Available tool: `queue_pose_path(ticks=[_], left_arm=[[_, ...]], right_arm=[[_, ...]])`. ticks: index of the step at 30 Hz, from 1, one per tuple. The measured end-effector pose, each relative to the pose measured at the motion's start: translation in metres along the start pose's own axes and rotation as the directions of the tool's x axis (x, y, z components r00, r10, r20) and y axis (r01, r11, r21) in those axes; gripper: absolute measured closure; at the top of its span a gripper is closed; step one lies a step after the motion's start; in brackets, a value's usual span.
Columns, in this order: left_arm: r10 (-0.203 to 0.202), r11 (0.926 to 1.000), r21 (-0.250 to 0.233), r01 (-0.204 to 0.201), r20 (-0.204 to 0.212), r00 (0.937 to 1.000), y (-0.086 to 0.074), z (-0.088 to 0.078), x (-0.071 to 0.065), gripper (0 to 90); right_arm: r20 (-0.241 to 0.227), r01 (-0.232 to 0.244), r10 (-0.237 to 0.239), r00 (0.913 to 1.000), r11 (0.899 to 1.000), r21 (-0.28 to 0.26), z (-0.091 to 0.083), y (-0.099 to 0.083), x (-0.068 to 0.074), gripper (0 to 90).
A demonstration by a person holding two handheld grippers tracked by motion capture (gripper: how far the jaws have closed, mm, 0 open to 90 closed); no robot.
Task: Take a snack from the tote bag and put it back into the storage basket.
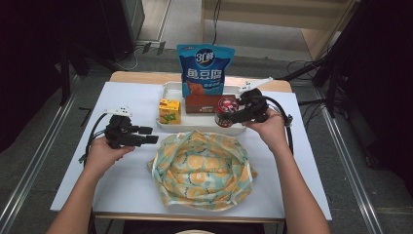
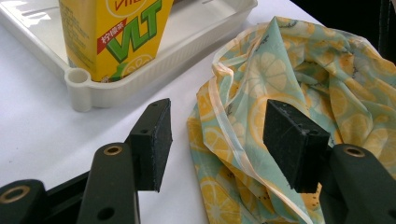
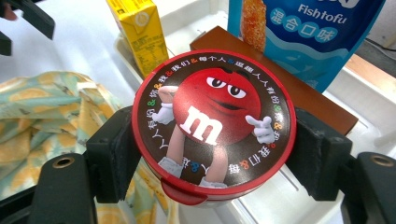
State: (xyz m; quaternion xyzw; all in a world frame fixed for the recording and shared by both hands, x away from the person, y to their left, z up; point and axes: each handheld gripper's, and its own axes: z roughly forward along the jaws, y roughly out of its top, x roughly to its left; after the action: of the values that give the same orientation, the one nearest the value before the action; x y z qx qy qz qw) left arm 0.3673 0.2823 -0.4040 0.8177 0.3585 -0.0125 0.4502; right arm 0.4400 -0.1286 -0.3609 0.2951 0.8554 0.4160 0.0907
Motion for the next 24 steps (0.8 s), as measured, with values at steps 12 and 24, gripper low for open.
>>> queue_pose_path(ticks=[12, 24], left_arm=[[0.001, 1.0, 0.004, -0.001, -0.005, 1.0, -0.002, -0.001, 0.0, 42.6], [-0.002, 1.0, 0.003, 0.002, -0.008, 1.0, -0.005, -0.004, 0.0, 42.6]], right_arm=[[0.016, -0.027, 0.026, 0.9995, 0.999, 0.017, 0.012, -0.007, -0.01, 26.3], [0.042, -0.057, 0.056, 0.9976, 0.998, 0.026, 0.019, -0.012, -0.02, 26.3]])
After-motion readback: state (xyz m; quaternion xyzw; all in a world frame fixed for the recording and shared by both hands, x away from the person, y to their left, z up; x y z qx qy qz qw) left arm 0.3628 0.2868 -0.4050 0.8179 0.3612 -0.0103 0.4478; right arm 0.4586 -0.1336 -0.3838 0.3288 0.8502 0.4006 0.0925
